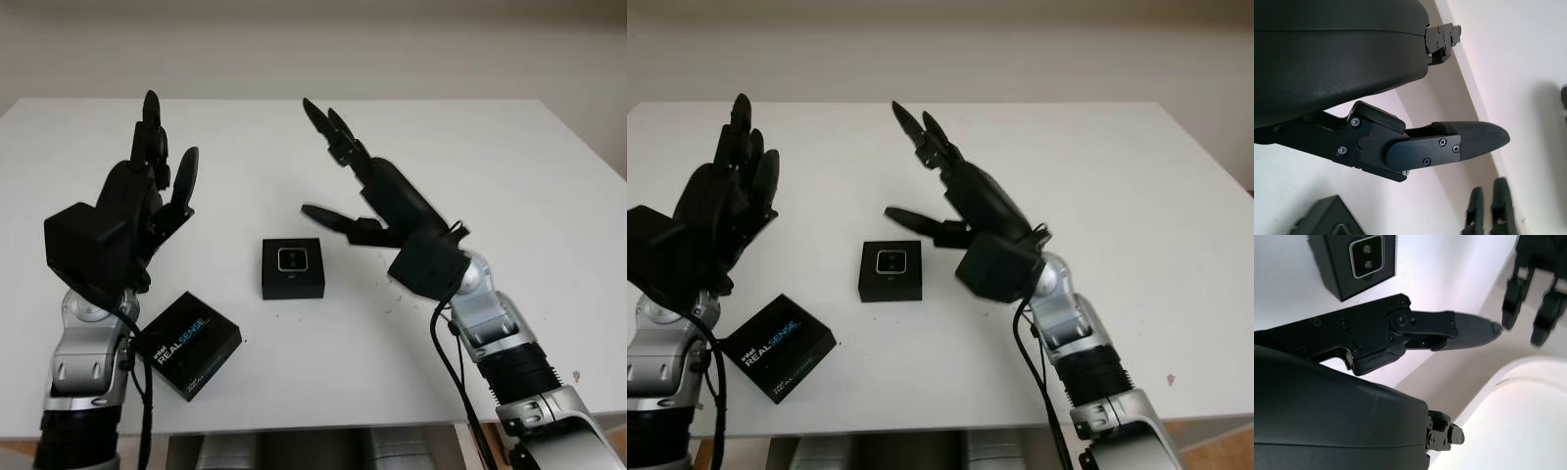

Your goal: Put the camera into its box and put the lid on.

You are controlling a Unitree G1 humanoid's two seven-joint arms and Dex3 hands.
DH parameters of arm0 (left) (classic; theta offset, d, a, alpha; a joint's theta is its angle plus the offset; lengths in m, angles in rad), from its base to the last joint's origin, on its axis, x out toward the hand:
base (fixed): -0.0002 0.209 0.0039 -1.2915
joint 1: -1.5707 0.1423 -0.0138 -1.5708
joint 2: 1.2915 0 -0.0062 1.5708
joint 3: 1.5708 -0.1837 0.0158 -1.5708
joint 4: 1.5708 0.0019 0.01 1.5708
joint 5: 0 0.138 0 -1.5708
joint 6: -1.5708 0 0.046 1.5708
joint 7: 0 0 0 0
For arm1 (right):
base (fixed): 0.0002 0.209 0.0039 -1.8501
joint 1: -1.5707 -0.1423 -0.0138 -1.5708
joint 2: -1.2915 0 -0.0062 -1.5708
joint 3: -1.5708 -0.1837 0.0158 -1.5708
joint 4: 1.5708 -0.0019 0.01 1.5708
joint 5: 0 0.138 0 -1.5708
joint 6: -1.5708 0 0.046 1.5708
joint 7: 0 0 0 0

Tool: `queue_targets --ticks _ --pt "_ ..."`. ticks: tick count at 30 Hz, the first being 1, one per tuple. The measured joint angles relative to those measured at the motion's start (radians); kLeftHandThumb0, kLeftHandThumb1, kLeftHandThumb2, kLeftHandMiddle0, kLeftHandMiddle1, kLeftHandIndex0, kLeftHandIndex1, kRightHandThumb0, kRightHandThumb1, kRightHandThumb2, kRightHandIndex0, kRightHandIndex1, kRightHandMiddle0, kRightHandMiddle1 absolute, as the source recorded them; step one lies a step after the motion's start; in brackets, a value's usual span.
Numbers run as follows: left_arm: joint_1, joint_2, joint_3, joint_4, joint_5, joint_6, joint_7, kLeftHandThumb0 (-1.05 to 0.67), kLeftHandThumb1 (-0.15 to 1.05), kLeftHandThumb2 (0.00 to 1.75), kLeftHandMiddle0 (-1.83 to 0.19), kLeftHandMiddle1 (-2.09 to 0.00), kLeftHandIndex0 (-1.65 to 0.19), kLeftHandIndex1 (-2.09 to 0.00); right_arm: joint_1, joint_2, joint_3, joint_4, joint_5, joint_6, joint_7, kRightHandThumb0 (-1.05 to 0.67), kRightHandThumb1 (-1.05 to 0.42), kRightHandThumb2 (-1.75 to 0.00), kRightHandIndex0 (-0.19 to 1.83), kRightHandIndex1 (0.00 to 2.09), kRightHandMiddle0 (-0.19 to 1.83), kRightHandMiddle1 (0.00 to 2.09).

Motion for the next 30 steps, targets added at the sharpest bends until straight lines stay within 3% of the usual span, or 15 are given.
queue_targets --ticks 7,10,17,20,23,30 --pt "0.049 0.212 0.089 -0.091 -0.035 0.013 -0.201 -0.98 1.05 0.39 0.19 0.0 0.19 0.0 -0.006 0.022 -0.098 0.006 0.154 0.13 0.061 -0.75 -1.05 -0.55 -0.19 0.02 -0.17 0.04" --pt "0.067 0.287 0.124 -0.141 -0.101 0.088 -0.303 -1.0 1.05 0.19 0.19 0.0 0.19 0.0 -0.006 0.038 -0.12 0.005 0.195 0.204 0.069 -0.75 -1.05 -0.55 -0.19 0.0 -0.19 0.02" --pt "0.133 0.534 0.157 -0.22 -0.14 0.181 -0.567 -0.84 0.84 0.02 0.19 0.0 0.19 0.0 -0.005 0.042 -0.153 -0.005 0.23 0.26 0.076 -0.68 -1.05 -0.59 -0.19 0.0 -0.19 0.01" --pt "0.158 0.633 0.157 -0.237 -0.083 0.095 -0.648 -0.81 0.83 0.03 0.19 0.0 0.19 0.0 -0.005 0.042 -0.16 -0.006 0.233 0.262 0.081 -0.62 -1.05 -0.69 -0.19 0.0 -0.19 0.0" --pt "0.18 0.679 0.157 -0.249 -0.023 0.005 -0.684 -0.78 0.79 0.03 0.19 0.0 0.19 0.0 -0.006 0.043 -0.167 -0.005 0.234 0.271 0.08 -0.57 -1.05 -0.76 -0.19 0.0 -0.19 0.0" --pt "0.225 0.778 0.158 -0.405 0.146 0.024 -0.739 -0.65 0.72 0.04 0.19 0.0 0.19 0.0 -0.006 0.046 -0.196 -0.004 0.261 0.284 0.081 -0.61 -1.05 -0.73 -0.19 0.0 -0.19 0.0"
